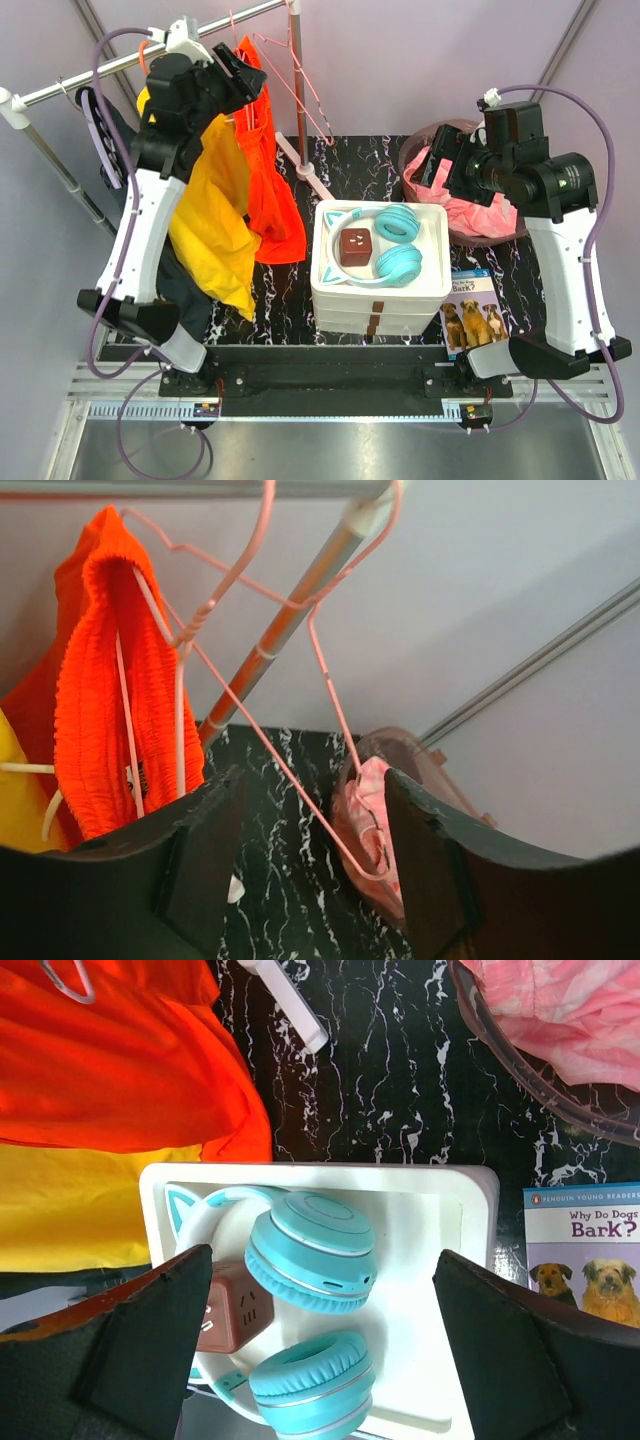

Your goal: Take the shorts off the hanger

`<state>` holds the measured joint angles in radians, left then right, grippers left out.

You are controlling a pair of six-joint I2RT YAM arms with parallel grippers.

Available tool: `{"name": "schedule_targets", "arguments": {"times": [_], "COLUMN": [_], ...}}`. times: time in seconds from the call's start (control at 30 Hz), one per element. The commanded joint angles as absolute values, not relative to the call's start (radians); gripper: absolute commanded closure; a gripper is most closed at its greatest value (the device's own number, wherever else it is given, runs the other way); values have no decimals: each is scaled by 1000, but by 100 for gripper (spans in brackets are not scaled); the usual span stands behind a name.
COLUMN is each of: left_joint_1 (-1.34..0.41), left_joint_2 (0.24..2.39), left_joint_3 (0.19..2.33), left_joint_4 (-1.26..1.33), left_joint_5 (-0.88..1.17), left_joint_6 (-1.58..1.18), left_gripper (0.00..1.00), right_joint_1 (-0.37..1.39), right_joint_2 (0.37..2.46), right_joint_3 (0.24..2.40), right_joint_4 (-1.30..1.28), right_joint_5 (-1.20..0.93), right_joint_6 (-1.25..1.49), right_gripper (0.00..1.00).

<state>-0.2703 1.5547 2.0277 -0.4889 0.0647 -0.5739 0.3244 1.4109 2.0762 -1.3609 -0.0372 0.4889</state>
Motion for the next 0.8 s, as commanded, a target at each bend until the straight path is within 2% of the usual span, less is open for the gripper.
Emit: {"name": "schedule_targets", "arguments": {"times": [0.0, 0.23, 0.77], "left_joint_1": [-265, -265, -267], "left_joint_2": [1603, 1594, 1643], "left_joint_3": [2100, 2050, 2037], "left_joint_4": [-483, -483, -477], "left_joint_5": [32, -81, -127], "left_joint_6": [-543, -514, -468], "left_gripper": [44, 52, 54], "right_joint_1": [322, 322, 322], "right_joint_2": [1419, 1427, 1483], "right_joint_3": [2158, 2197, 2259], "right_joint_4": [-1425, -1460, -1471], "right_joint_5": [-58, -45, -52], "right_joint_6": [462, 448, 385], "right_gripper": [0, 0, 0]}}
